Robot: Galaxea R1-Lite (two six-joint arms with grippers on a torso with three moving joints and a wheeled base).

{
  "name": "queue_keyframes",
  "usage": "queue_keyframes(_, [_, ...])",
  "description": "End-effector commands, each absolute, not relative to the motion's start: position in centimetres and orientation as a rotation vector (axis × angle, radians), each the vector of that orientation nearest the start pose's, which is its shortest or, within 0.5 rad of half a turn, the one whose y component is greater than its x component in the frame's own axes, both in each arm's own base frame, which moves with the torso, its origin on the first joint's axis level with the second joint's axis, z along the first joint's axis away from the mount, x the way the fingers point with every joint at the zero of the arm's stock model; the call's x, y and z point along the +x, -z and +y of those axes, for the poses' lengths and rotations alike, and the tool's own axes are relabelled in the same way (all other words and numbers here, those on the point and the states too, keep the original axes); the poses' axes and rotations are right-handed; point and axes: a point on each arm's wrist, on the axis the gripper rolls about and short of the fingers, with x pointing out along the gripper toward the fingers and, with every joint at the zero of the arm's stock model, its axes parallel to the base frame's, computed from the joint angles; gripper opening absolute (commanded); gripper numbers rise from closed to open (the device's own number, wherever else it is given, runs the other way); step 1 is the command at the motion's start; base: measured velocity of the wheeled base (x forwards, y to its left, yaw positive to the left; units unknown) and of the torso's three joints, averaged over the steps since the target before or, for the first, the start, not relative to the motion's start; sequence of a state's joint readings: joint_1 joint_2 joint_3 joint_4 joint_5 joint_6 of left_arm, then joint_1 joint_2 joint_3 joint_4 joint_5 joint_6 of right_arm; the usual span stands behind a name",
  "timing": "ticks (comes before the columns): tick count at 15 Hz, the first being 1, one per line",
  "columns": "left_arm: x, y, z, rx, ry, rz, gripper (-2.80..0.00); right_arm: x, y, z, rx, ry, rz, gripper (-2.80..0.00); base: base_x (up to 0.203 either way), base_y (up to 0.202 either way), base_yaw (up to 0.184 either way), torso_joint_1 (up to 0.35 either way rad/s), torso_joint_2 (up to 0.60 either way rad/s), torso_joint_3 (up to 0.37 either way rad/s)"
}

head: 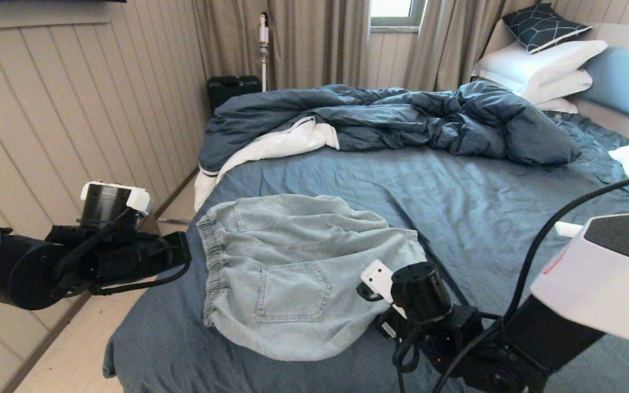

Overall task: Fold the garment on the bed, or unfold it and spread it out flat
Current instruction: Unford the blue shorts

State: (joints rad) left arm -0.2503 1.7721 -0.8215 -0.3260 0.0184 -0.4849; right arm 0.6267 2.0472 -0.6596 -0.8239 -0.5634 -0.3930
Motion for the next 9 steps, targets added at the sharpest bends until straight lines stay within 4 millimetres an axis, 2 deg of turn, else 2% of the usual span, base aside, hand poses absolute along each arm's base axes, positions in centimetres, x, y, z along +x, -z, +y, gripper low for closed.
queue_keyframes(1, [29.6, -13.5, -7.7, -0.384, 0.073, 0.662, -2.8, 28.4, -5.9, 18.7, -0.669, -0.106, 0.396, 0.0, 0.0, 0.0, 0.0, 0.0, 0.0, 0.0])
queue_keyframes(3, [29.5, -13.3, -8.0, -0.38, 0.081, 0.672, -2.8, 29.0, -6.8, 18.7, -0.625, -0.061, 0.328, 0.0, 0.0, 0.0, 0.0, 0.0, 0.0, 0.0])
queue_keyframes(5, [29.5, -13.1, -8.3, -0.375, 0.089, 0.681, -2.8, 29.1, -6.9, 17.8, -0.616, -0.028, 0.325, 0.0, 0.0, 0.0, 0.0, 0.0, 0.0, 0.0])
queue_keyframes(9, [29.4, -12.9, -8.4, -0.371, 0.093, 0.687, -2.8, 28.2, -6.8, 15.0, -0.621, 0.023, 0.366, 0.0, 0.0, 0.0, 0.0, 0.0, 0.0, 0.0])
